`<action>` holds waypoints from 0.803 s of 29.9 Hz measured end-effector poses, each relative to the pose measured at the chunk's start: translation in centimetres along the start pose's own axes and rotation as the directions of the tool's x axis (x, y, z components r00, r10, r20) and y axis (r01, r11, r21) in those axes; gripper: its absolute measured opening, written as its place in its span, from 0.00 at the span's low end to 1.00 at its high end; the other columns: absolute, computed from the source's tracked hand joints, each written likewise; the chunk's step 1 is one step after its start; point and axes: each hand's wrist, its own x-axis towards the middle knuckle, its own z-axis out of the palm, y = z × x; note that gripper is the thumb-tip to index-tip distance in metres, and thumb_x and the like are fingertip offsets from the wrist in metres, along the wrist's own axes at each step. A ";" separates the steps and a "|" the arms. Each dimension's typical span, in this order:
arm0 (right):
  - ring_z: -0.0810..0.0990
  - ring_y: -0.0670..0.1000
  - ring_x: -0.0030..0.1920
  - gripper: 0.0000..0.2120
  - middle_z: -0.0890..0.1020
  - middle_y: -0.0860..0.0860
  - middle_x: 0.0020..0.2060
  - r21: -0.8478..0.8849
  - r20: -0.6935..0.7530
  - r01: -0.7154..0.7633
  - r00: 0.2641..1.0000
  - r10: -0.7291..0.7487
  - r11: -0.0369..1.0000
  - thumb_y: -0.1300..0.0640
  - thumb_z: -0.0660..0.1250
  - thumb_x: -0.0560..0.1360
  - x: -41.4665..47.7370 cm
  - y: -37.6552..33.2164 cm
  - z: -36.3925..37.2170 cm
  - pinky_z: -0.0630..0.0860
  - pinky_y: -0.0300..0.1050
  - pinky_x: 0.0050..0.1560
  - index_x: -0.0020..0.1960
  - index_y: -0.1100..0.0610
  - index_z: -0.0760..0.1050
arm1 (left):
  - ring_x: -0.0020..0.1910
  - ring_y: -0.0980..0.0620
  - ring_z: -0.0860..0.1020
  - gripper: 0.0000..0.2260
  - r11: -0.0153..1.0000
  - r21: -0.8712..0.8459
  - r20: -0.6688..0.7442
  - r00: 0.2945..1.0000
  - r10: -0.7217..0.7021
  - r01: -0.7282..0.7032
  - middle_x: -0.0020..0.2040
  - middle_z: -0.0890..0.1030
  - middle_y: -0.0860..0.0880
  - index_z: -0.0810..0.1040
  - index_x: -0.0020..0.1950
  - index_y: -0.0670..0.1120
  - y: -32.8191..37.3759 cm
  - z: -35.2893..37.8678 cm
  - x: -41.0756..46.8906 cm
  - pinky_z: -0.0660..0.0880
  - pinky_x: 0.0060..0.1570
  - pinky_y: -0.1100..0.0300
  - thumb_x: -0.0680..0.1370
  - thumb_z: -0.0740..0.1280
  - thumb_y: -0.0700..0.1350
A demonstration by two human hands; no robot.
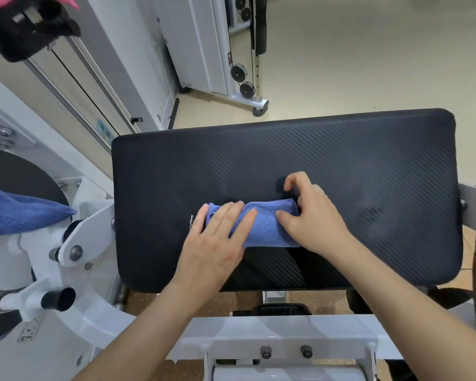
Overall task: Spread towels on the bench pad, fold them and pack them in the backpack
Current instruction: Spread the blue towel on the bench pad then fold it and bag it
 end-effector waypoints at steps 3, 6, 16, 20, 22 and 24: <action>0.75 0.55 0.47 0.10 0.74 0.53 0.53 -0.249 -0.096 0.361 0.914 -0.394 0.899 0.56 0.60 0.73 -0.6 0.3 1.0 0.74 0.49 0.39 0.53 0.52 0.75 | 0.68 0.42 0.72 0.28 0.995 -0.021 0.047 0.994 -0.097 0.098 0.67 0.76 0.43 0.74 0.69 0.48 -1.1 -0.3 0.9 0.65 0.67 0.37 0.69 0.72 0.51; 0.72 0.55 0.62 0.13 0.76 0.53 0.61 -0.397 -0.029 0.538 0.802 -0.596 0.743 0.52 0.58 0.78 -0.6 1.9 1.1 0.72 0.52 0.51 0.56 0.52 0.79 | 0.65 0.41 0.73 0.28 0.985 -0.051 0.057 0.986 -0.159 0.162 0.65 0.76 0.43 0.77 0.65 0.50 -1.7 -0.3 1.2 0.67 0.64 0.38 0.65 0.75 0.53; 0.77 0.49 0.53 0.19 0.81 0.45 0.50 -0.062 0.161 0.331 0.935 -0.317 0.942 0.55 0.72 0.66 0.3 1.0 -1.7 0.72 0.50 0.49 0.57 0.47 0.78 | 0.71 0.50 0.55 0.22 0.783 -0.434 0.387 0.877 -0.285 0.446 0.73 0.59 0.54 0.77 0.59 0.61 -2.8 -2.9 3.4 0.59 0.68 0.45 0.66 0.74 0.55; 0.68 0.51 0.33 0.17 0.72 0.55 0.31 0.321 0.299 0.038 0.944 -0.139 0.946 0.53 0.69 0.62 -0.8 -1.1 -4.7 0.66 0.54 0.36 0.41 0.66 0.73 | 0.75 0.56 0.51 0.31 0.787 -0.486 0.459 0.877 -0.141 0.381 0.76 0.56 0.59 0.74 0.64 0.60 -2.0 -7.2 2.6 0.54 0.73 0.47 0.62 0.71 0.65; 0.63 0.52 0.36 0.21 0.67 0.56 0.33 0.425 0.349 -0.064 0.932 -0.098 0.903 0.52 0.68 0.62 -1.9 -1.5 -5.9 0.60 0.53 0.40 0.40 0.70 0.68 | 0.67 0.61 0.68 0.31 0.622 -0.646 0.500 0.861 -0.094 0.443 0.66 0.72 0.63 0.72 0.62 0.60 -0.4 -9.3 1.8 0.70 0.67 0.52 0.60 0.74 0.63; 0.64 0.53 0.38 0.23 0.68 0.55 0.35 0.523 0.373 -0.139 0.924 -0.079 0.841 0.49 0.68 0.61 -3.2 -1.8 -6.9 0.60 0.53 0.43 0.39 0.70 0.67 | 0.53 0.60 0.80 0.29 0.342 -0.752 0.587 0.808 -0.043 0.564 0.53 0.80 0.61 0.72 0.60 0.59 1.7 -10.3 1.1 0.80 0.52 0.55 0.62 0.79 0.55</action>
